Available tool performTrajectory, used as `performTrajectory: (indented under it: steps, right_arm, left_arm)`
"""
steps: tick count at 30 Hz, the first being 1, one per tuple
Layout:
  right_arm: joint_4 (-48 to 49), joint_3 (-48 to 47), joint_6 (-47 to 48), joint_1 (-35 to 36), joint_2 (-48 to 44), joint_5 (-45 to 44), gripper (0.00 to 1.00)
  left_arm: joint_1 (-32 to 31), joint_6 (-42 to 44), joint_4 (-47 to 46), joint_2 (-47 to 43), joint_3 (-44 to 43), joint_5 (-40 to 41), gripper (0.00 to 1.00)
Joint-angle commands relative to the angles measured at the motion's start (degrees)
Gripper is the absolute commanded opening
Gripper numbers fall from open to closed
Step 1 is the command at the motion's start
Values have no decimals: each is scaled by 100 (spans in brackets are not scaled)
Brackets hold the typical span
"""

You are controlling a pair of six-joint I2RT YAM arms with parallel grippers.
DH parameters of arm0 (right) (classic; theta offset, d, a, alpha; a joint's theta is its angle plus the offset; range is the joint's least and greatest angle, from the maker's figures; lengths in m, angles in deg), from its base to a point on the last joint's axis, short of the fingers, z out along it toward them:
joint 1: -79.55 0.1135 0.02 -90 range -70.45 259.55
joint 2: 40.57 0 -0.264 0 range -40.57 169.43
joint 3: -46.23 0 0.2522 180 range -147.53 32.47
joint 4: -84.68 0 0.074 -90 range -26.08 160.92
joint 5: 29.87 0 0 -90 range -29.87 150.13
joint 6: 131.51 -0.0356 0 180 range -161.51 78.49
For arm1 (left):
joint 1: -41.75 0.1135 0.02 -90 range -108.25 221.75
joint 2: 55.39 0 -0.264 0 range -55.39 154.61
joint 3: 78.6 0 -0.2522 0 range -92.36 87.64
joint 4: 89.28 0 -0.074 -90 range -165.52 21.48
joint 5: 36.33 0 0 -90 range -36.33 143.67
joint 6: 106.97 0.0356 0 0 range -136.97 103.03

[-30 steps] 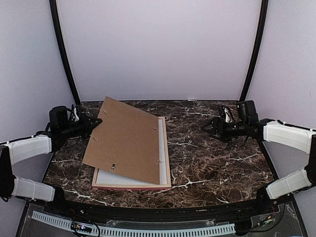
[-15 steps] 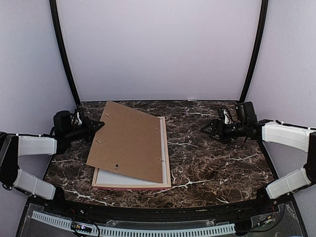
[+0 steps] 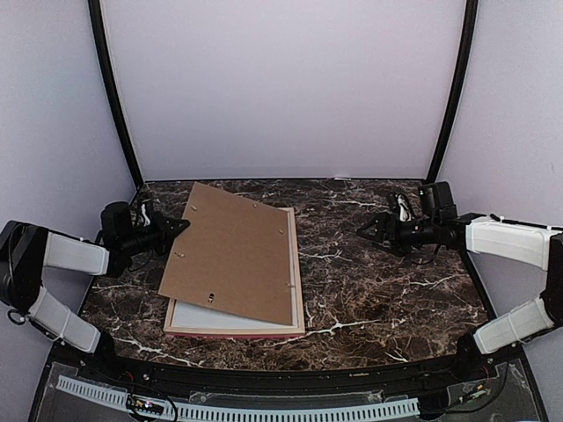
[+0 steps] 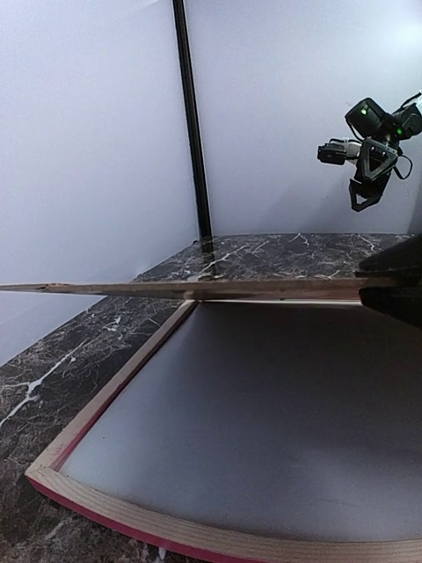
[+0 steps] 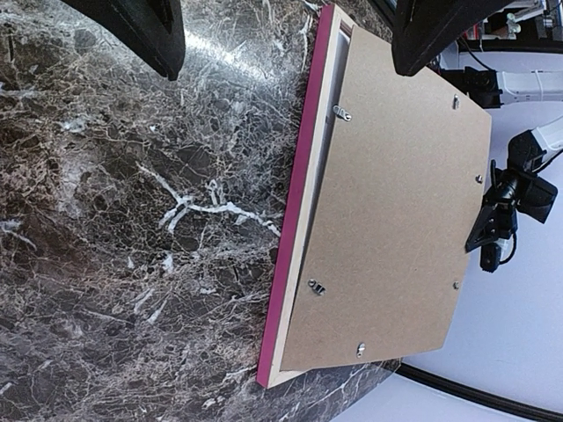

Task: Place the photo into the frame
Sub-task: Place the backboard with the photo.

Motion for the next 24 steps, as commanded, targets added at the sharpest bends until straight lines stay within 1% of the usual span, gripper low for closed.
performTrajectory:
  steps: [1,13,24]
  right_arm:
    - [178,56,96,-9,55,35,82]
    - [184,33,101,-9,118,34,82]
    - [197,16,93,-9,167,34,82]
  left_arm:
    - [22,-244,-870,100,65,-233,0]
    - [27,75,-707,275,139,-83,0]
    - [-109,58,-928,316,421,138,0]
